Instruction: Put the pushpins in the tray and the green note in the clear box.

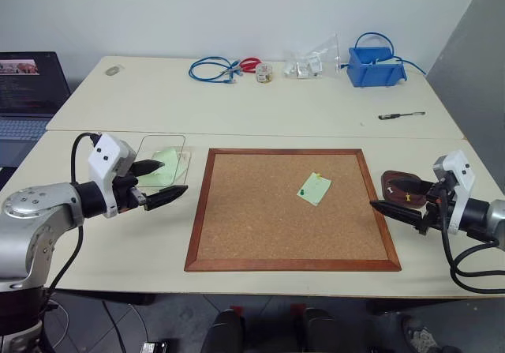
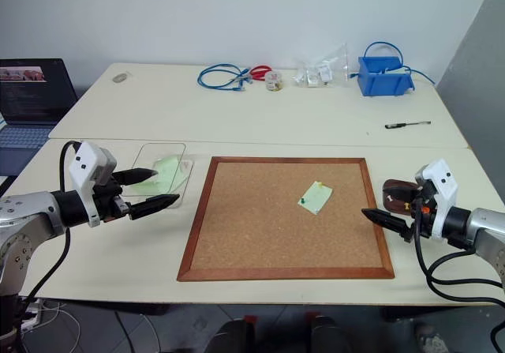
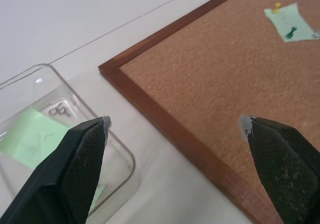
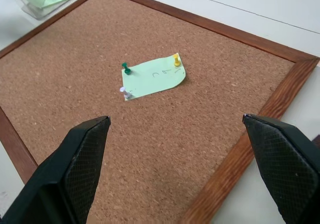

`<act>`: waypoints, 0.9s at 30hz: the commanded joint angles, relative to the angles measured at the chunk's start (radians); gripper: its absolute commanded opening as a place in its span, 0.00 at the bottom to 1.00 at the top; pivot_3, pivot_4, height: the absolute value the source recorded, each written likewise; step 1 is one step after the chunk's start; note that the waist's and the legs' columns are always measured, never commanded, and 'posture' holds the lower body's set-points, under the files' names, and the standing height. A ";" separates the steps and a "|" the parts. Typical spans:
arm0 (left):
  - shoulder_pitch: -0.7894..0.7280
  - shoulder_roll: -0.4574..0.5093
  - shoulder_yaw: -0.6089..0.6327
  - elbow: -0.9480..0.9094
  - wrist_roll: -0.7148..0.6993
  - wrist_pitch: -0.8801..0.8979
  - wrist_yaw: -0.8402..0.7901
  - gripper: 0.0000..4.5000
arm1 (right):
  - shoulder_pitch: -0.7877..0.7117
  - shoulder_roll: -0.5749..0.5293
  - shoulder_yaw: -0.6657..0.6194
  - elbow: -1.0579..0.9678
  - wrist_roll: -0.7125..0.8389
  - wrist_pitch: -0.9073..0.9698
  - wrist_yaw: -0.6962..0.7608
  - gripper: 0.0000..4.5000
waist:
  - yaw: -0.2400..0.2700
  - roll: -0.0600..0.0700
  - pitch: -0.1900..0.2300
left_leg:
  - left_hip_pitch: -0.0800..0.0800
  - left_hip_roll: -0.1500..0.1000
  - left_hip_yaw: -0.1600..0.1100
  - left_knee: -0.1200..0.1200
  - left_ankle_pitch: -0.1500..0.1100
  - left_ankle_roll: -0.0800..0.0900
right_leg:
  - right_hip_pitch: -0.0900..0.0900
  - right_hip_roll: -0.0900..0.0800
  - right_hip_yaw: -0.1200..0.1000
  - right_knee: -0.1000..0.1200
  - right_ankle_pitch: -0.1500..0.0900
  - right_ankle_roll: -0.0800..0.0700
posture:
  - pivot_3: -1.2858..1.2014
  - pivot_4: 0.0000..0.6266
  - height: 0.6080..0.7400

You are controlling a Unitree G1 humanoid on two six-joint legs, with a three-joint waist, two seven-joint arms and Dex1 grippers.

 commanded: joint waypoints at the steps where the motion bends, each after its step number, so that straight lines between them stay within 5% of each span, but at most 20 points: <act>1: -0.062 -0.025 -0.025 -0.032 -0.026 -0.012 0.012 0.99 | 0.020 -0.006 -0.004 -0.059 -0.004 -0.022 -0.007 1.00 | 0.000 0.000 0.000 | 0.000 0.000 0.000 0.000 0.000 0.000 | 0.000 0.000 0.000 0.000 0.000 0.000 | 0.52 0.24 1.00; 7: -0.178 -0.142 -0.136 -0.028 -0.047 -0.025 0.020 0.87 | -0.016 0.053 0.036 -0.099 0.012 -0.010 -0.072 1.00 | 0.000 0.000 0.000 | 0.000 0.000 0.000 0.001 0.000 0.000 | 0.001 0.000 0.000 0.000 0.001 0.001 | 0.52 0.24 1.00; 18: -0.190 -0.334 -0.436 0.131 0.157 -0.312 -0.037 0.38 | -0.128 0.158 0.214 -0.038 -0.103 -0.123 -0.125 1.00 | -0.001 0.000 0.000 | 0.001 -0.001 0.000 0.002 0.000 0.000 | 0.001 0.001 0.001 0.001 0.001 0.001 | 0.52 0.24 1.00; 27: -0.254 -0.452 -0.515 0.454 0.310 -0.607 -0.053 0.01 | -0.235 0.246 0.318 0.127 -0.201 -0.238 -0.120 1.00 | -0.003 0.000 0.000 | 0.000 -0.001 0.001 0.002 0.000 0.000 | 0.000 0.000 0.001 0.001 0.001 0.001 | 0.52 0.24 1.00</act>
